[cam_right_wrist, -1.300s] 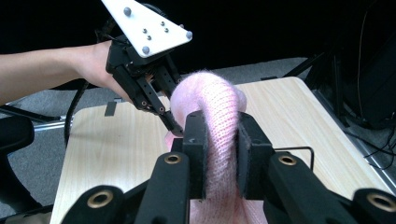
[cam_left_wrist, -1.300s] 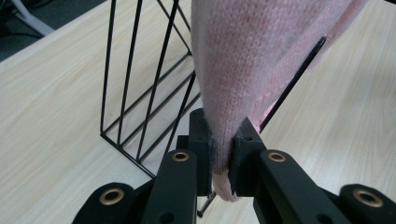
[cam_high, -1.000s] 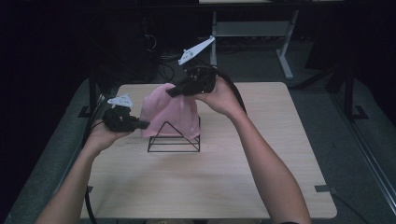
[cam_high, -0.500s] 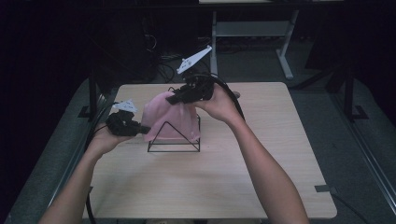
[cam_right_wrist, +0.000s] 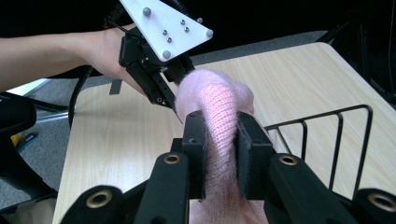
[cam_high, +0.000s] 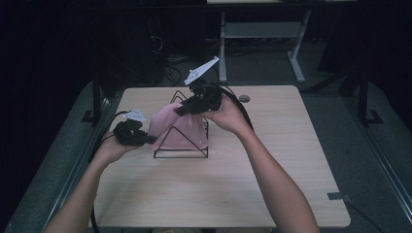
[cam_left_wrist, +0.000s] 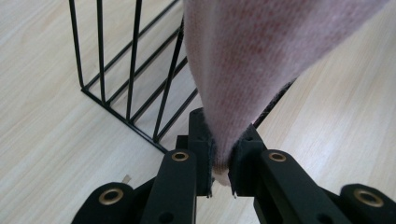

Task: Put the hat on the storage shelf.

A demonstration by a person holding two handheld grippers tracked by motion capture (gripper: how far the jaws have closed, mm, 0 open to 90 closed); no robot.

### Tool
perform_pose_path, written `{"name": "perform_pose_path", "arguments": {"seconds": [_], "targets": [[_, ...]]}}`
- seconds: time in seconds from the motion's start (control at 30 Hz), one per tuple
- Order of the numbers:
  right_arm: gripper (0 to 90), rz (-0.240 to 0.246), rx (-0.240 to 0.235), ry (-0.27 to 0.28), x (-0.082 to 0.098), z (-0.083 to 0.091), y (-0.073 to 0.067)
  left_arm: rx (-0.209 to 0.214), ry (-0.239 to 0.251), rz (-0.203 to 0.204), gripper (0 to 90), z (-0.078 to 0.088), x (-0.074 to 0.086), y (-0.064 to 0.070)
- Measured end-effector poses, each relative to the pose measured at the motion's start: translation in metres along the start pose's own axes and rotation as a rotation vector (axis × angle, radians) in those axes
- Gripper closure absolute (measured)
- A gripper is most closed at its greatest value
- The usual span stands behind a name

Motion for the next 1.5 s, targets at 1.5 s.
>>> {"name": "perform_pose_path", "arguments": {"seconds": [1.5], "targets": [[78.7,-0.087,-0.067,-0.037,0.033,-0.018,0.000,0.010,-0.100,0.000,81.4,-0.023,0.037,-0.007]]}}
Point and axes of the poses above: each handheld gripper's, and its own axes: z roughly backward along the jaws, x roughly out of its underside, y roughly to its right, the point moved 2 cm from there along -z, roughly forward along the jaws, and after that the axes turned 15 degrees about y, right-handed, at the moved point
